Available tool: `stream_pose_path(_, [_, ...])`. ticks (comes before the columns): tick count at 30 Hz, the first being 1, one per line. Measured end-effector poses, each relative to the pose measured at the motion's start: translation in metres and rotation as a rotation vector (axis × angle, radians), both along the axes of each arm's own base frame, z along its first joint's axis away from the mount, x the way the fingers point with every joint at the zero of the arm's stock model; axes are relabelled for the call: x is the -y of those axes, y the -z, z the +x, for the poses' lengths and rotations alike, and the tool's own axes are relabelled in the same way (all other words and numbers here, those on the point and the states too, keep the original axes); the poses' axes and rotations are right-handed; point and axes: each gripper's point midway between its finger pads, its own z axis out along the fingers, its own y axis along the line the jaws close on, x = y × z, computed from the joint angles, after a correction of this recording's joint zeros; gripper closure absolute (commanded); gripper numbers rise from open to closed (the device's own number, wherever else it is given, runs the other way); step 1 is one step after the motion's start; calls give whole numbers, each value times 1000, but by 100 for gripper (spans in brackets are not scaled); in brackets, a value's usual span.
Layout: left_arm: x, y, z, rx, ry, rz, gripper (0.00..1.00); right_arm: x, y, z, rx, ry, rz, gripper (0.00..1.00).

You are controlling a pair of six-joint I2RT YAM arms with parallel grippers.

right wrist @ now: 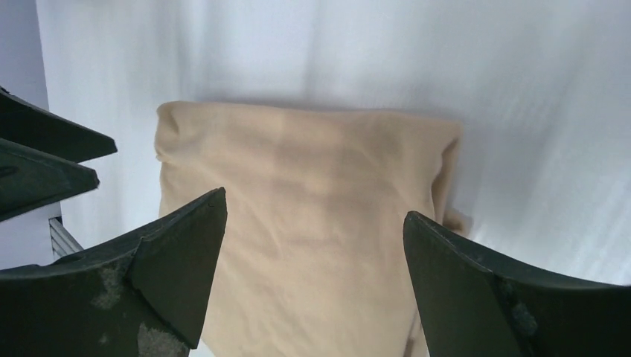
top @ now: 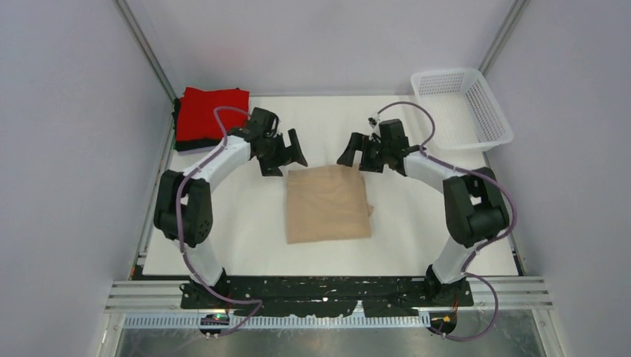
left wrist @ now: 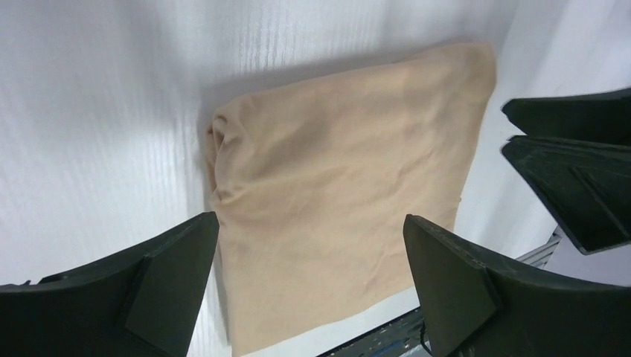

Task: Fold and stack the t-shirts
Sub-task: Fold the long partially folded tshirt into a neat square, then put the neatly folded tshirt into the corner of the board with the left arm

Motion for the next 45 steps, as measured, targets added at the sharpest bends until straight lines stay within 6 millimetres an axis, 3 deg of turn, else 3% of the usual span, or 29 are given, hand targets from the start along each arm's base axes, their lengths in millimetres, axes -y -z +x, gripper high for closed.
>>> stream_pose_path(3, [-13, -29, -9, 82, -26, 20, 0, 20, -42, -8, 114, 63, -38, 5])
stream_pose_path(5, [-25, -41, -26, 121, -44, 32, 1, 37, -76, -16, 218, 124, -46, 5])
stream_pose_path(7, [-32, -40, -40, 127, -52, 43, 0, 56, -102, -27, 304, 196, -45, 5])
stream_pose_path(9, [-40, -27, -56, 102, -57, 63, 0, 77, -115, -41, 359, 278, -44, 5])
stream_pose_path(12, [-46, 2, -73, 36, -52, 87, 1, 115, -106, -63, 373, 435, -57, 4])
stream_pose_path(14, [-46, 20, -81, -7, -46, 101, 2, 138, -88, -80, 355, 539, -74, 5])
stream_pose_path(17, [-42, 38, -83, -42, -35, 117, 6, 156, -69, -105, 349, 611, -85, 5])
stream_pose_path(22, [-27, 62, -82, -87, -5, 132, 20, 167, -96, -119, 470, 664, -43, 5])
stream_pose_path(26, [-6, 62, -71, -78, 17, 124, 35, 176, -115, -125, 546, 700, -37, 5])
stream_pose_path(30, [15, 66, -65, -76, 39, 142, 49, 185, -118, -129, 566, 734, -57, 5])
stream_pose_path(32, [26, 68, -61, -79, 52, 159, 67, 187, -116, -131, 561, 742, -71, 5])
stream_pose_path(34, [36, 70, -56, -85, 56, 174, 96, 189, -113, -132, 555, 745, -84, 5])
stream_pose_path(35, [41, 72, -54, -89, 56, 185, 100, 190, -112, -132, 552, 747, -92, 4])
stream_pose_path(40, [46, 70, -46, -89, 69, 288, 100, 195, -108, -133, 547, 763, -120, 5])
stream_pose_path(45, [30, 58, -29, -21, 54, 485, 100, 199, -106, -133, 549, 773, -142, 5])
